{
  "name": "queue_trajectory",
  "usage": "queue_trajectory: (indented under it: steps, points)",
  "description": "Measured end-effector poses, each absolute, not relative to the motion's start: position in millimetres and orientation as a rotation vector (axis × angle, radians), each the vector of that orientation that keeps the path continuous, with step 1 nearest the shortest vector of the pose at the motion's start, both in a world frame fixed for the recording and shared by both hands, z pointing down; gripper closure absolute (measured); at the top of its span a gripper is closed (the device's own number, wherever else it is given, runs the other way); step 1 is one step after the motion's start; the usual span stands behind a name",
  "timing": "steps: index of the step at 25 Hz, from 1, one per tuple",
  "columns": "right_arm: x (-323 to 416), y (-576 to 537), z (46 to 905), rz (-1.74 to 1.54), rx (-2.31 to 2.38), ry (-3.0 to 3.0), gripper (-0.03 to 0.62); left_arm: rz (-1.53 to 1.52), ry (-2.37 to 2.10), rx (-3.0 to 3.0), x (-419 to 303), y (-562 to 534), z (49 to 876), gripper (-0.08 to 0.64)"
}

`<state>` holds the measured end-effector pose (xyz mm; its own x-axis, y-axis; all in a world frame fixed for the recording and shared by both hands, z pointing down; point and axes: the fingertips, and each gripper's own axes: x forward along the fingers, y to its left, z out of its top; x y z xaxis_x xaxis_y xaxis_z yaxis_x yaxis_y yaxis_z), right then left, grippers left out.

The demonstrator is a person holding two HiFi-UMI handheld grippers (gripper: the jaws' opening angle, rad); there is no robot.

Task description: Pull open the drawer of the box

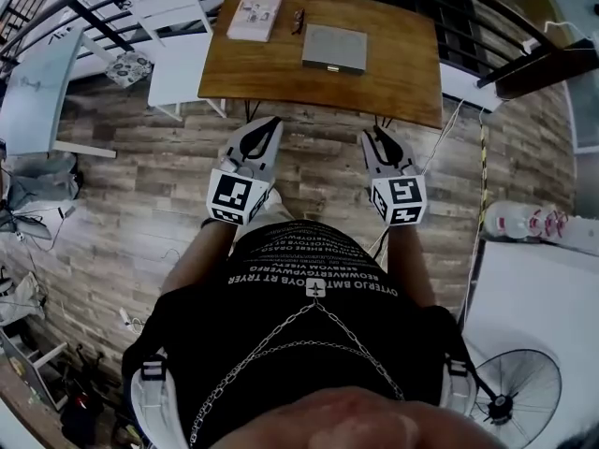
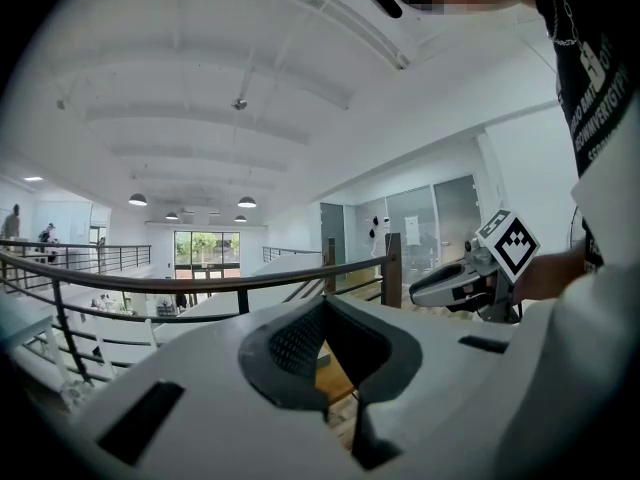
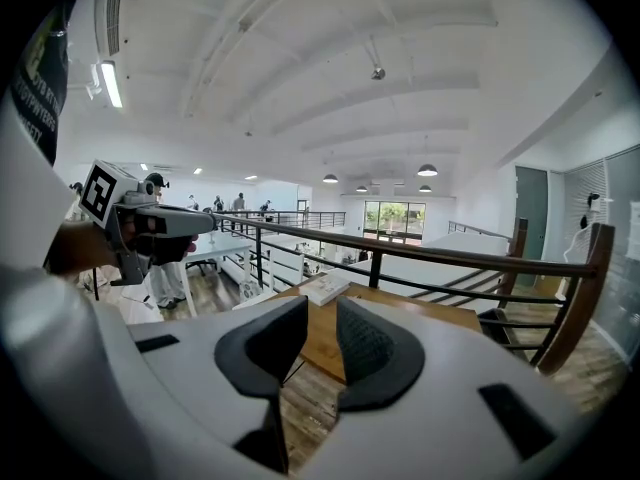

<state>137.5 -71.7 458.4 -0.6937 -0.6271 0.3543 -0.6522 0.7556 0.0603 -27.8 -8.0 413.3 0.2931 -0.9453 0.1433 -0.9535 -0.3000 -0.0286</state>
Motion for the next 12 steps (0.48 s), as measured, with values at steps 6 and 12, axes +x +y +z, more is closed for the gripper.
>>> queue_trajectory:
  steps: [6, 12]
  points:
    - [87, -103, 463, 0.122, 0.971, -2.592, 0.506, 0.2, -1.795, 2.471, -74, -43, 414, 0.554]
    - [61, -125, 459, 0.119, 0.985, -2.591, 0.506, 0.229, -1.76, 2.486, -98, -66, 416, 0.554]
